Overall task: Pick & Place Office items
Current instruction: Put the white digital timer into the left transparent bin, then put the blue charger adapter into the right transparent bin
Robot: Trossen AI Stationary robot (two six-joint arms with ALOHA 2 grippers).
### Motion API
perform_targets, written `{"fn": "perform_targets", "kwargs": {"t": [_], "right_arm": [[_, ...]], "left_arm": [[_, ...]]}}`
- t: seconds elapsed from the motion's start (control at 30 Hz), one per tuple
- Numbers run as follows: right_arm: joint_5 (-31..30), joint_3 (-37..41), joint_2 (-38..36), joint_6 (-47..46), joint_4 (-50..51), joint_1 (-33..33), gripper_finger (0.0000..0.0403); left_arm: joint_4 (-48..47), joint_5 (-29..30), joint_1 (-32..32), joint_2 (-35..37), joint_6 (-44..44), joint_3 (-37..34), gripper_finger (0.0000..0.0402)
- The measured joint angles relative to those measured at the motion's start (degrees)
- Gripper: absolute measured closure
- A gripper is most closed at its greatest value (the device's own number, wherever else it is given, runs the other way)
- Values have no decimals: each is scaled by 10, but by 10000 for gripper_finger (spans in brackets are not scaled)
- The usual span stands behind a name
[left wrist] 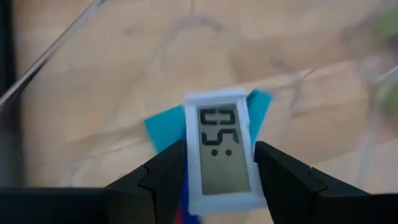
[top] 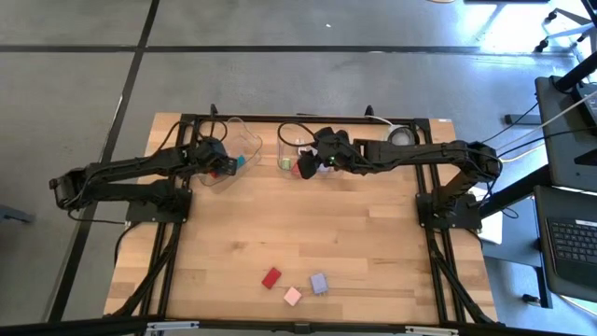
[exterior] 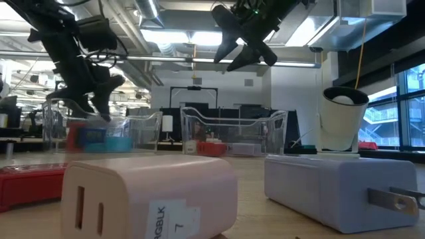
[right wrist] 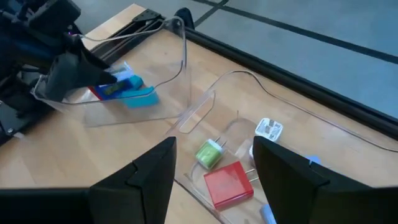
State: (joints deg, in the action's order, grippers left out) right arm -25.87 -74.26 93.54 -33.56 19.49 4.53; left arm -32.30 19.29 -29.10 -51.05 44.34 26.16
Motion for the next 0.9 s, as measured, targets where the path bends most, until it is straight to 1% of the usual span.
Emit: {"fn": "perform_targets", "kwargs": {"t": [0.1,0.17,0.27,0.43,0.53,0.63,0.7,0.77,0.9], "right_arm": [[4,0,0,2,2,3,186],[22,0,0,7,3,6,186],[47,0,0,13,3,11,186],[67,0,0,12,5,13,186],[116,0,0,3,24,13,186],[204,0,0,-2,76,7,186],[254,0,0,10,120,0,186],[278,0,0,20,160,-8,186],[283,0,0,0,189,-28,186]], "left_arm": [[28,0,0,0,0,0,198],[31,0,0,0,-1,5,188],[32,-8,0,0,-28,15,176],[31,-27,0,0,-63,30,167],[32,-49,0,0,-81,44,168],[32,-70,0,0,-103,58,173],[36,-74,0,0,-115,66,177],[43,-74,0,0,-125,73,179],[43,-74,0,0,-142,83,182]]}}
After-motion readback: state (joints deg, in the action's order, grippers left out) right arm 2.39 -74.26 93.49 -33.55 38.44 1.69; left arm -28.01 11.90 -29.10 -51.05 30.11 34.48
